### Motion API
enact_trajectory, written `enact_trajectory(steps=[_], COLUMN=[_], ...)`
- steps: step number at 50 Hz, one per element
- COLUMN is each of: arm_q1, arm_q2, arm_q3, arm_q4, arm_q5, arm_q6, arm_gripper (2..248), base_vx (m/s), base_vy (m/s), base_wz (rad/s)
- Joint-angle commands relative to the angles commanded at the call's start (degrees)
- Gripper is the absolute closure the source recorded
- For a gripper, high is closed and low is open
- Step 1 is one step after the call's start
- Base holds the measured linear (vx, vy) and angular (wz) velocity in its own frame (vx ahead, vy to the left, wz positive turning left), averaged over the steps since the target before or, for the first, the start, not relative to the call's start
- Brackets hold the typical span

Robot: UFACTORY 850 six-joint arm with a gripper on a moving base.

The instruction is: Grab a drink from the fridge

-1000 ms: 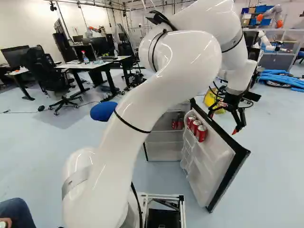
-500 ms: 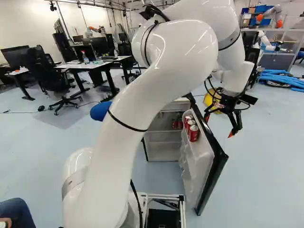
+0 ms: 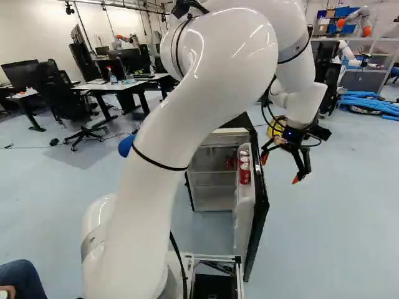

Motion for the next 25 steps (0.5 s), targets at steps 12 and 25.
enact_trajectory(steps=[12,25], arm_q1=[0.48,1.08], arm_q2=[1.68,3.53], arm_q3=[2.89,6.04], arm_q4=[0.00,0.00], arm_q5=[0.80,2.08], arm_q6=[0.00,0.00], arm_gripper=[3,3], base_vx=[0.000,0.000], base_vy=[0.000,0.000], base_wz=[0.000,0.000])
